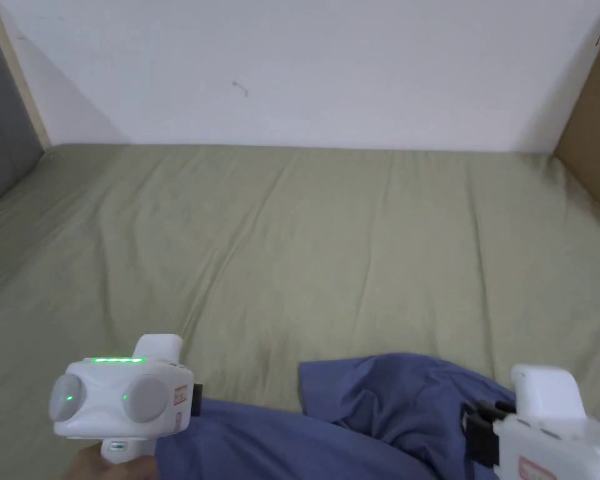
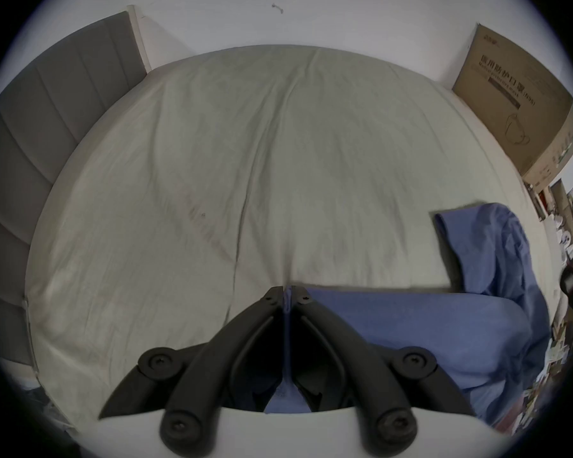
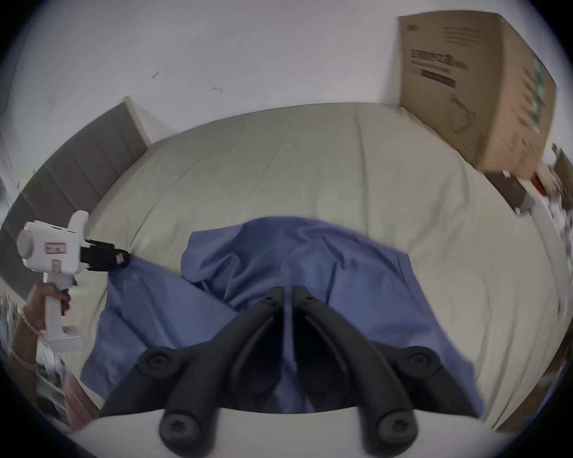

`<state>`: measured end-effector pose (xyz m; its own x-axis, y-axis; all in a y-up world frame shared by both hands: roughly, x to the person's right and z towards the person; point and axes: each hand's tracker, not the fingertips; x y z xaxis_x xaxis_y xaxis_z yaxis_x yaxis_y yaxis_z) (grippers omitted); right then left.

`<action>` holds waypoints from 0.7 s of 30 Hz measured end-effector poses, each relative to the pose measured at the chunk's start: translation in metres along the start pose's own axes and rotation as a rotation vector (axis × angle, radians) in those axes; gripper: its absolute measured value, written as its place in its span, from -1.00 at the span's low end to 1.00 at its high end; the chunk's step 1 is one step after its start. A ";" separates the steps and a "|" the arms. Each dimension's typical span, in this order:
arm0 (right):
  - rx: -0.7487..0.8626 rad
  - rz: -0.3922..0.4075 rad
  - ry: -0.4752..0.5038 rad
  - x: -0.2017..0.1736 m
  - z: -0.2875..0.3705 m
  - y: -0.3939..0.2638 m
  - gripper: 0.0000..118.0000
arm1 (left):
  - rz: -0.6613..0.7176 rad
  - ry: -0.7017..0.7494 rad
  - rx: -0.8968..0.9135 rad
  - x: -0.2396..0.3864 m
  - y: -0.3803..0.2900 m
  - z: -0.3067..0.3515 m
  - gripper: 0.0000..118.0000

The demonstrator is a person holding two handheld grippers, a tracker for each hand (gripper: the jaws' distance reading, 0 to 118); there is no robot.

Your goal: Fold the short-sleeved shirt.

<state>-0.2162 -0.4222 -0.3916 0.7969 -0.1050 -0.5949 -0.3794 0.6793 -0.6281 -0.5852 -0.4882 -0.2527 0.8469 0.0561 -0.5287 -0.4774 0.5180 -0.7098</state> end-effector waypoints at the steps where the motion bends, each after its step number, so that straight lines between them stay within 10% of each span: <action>1: -0.022 0.056 0.022 0.001 -0.012 0.014 0.29 | 0.005 -0.004 0.012 -0.001 -0.001 0.007 -0.96; 3: -0.041 0.128 0.049 0.004 -0.041 0.036 0.84 | 0.000 -0.018 0.034 -0.001 -0.001 0.018 -0.96; 10: -0.350 0.154 -0.049 0.035 -0.187 0.071 0.79 | 0.001 -0.033 0.040 -0.008 -0.002 0.026 -0.96; 14: -0.347 0.083 -0.040 0.042 -0.183 0.068 0.34 | -0.011 -0.025 0.017 -0.008 -0.001 0.020 -0.96; 17: -0.292 0.108 -0.012 0.045 -0.167 0.075 -0.84 | -0.011 -0.027 0.024 -0.007 0.001 0.021 -0.96; 21: -0.322 0.108 -0.054 0.039 -0.157 0.078 -0.85 | 0.024 -0.028 0.029 -0.012 0.003 0.029 -0.96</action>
<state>-0.2881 -0.4875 -0.5422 0.7646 -0.0007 -0.6445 -0.5847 0.4198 -0.6941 -0.5897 -0.4621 -0.2350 0.8418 0.0925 -0.5319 -0.4910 0.5407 -0.6831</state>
